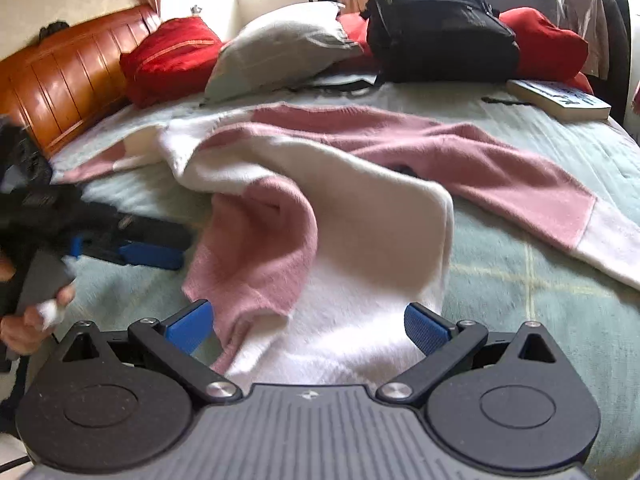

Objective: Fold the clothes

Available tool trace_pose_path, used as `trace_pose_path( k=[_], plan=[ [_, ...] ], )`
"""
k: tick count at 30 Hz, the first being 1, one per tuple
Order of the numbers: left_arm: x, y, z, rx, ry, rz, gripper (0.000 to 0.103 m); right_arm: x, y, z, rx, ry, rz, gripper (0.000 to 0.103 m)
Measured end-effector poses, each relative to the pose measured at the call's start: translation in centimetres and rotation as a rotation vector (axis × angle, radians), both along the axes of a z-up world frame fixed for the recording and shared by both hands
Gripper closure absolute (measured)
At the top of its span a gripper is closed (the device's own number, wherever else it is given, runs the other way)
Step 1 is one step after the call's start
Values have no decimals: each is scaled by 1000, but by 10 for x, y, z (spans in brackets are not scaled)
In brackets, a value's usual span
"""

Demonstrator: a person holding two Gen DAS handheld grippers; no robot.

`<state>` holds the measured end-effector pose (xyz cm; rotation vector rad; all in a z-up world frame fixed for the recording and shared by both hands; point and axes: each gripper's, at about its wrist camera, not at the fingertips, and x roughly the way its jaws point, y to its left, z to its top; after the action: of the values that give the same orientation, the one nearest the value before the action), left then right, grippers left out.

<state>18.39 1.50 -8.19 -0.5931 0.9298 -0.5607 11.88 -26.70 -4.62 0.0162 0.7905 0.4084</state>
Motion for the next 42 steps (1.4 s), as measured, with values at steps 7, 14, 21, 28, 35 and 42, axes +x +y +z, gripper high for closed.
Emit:
trace_pose_path(
  k=[7, 14, 21, 28, 35, 42],
  plan=[
    [16, 9, -19, -102, 30, 82, 3, -1, -6, -8, 45, 7, 9, 0],
    [31, 18, -38, -204, 60, 163, 39, -1, -18, -13, 79, 27, -51, 0],
    [24, 16, -43, -245, 67, 82, 42, -5, -22, -15, 93, 38, -66, 0],
    [57, 10, -54, -243, 115, 100, 75, -7, -21, -14, 90, 37, -71, 0],
    [69, -5, -58, -206, 113, 81, 82, -9, -22, -15, 95, 36, -76, 0],
    [72, -22, -44, -137, 126, 100, 86, -17, -23, -15, 98, 40, -86, 0]
  ],
)
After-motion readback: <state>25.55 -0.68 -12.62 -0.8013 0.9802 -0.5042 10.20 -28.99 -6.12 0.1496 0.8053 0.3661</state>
